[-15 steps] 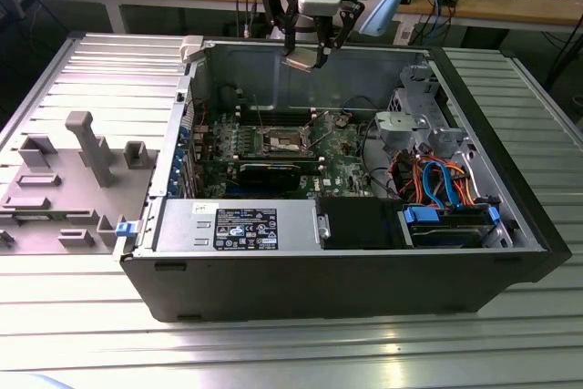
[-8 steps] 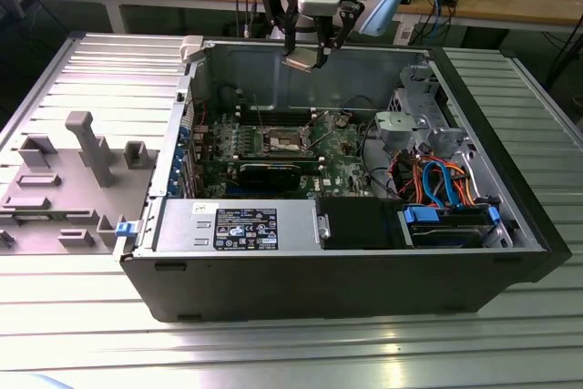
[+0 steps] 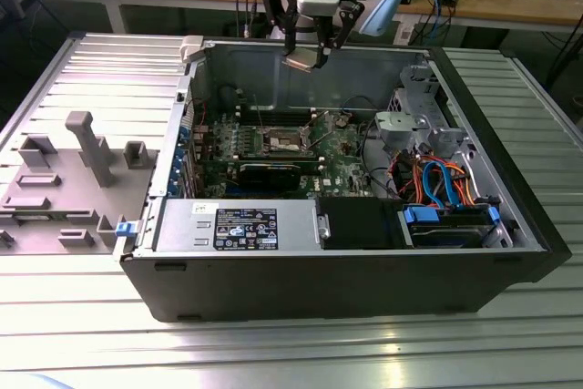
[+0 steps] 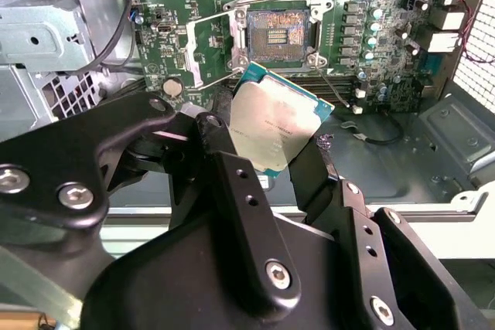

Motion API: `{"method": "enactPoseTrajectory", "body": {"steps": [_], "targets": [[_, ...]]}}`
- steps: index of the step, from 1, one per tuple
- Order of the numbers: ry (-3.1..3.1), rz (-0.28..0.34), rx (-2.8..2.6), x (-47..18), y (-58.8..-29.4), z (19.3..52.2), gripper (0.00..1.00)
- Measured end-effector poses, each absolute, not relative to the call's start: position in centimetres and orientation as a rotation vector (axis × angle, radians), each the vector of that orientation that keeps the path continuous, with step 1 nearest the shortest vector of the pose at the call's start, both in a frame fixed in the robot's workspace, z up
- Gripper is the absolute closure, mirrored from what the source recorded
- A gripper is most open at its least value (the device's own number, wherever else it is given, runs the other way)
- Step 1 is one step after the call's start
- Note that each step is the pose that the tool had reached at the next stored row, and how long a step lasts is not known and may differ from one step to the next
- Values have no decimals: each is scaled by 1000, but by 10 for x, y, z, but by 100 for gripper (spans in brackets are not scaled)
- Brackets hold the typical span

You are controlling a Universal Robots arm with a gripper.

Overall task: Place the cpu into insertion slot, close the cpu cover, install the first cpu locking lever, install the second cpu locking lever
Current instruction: 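Place the cpu into insertion slot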

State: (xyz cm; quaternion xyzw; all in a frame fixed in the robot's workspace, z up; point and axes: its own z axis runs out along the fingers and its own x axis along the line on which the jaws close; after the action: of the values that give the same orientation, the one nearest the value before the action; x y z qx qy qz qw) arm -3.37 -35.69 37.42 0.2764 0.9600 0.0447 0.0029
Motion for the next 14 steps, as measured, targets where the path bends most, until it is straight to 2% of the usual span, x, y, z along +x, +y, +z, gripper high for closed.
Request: {"method": "enactPoseTrajectory", "body": {"steps": [14], "targets": [[2958, 139, 1017, -34, -357, 374, 46]]}}
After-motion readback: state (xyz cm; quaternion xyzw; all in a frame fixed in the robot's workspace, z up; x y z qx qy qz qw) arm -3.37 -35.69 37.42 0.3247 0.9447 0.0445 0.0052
